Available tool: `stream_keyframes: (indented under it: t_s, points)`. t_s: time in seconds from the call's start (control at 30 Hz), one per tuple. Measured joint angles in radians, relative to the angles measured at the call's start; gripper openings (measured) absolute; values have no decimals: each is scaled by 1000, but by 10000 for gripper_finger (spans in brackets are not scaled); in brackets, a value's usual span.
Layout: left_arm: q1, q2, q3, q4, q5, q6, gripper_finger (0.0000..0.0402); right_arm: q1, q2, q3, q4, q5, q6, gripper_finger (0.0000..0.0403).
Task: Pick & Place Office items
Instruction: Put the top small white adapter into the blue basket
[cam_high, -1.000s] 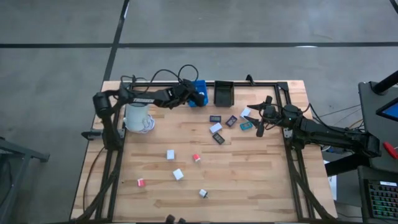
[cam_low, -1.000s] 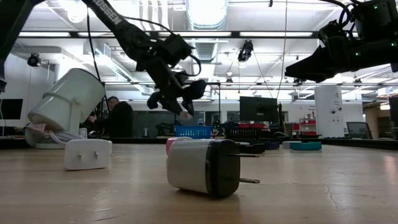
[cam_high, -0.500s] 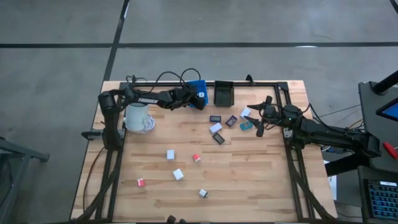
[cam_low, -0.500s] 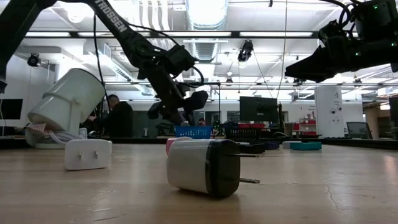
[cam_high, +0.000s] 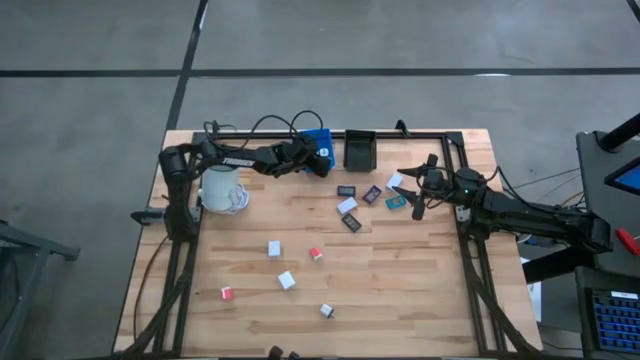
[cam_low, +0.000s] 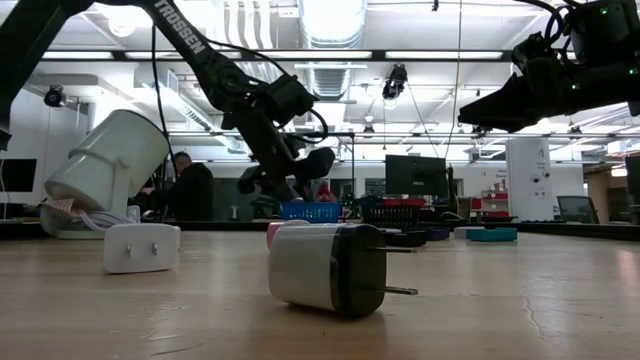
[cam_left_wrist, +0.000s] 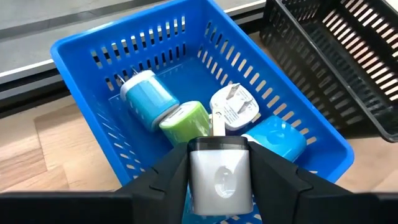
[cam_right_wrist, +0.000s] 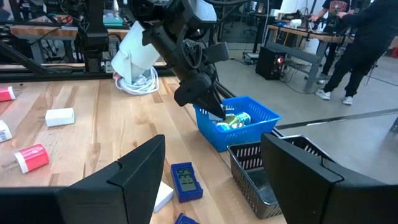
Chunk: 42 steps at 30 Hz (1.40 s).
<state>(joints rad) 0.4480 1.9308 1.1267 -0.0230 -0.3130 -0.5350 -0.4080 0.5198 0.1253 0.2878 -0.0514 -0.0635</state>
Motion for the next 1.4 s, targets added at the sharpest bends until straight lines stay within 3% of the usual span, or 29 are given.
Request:
stream_keyframes:
  t_s: [0.63,0.93,1.4]
  points:
    - [1,-7,1,-15,11,-3,153,0,0,0,0,0,0,256]
    - [1,-30,8,-68,11,-34,203,0,0,0,0,0,0,256]
    - [1,-31,37,-81,10,-5,205,0,0,0,0,0,0,256]
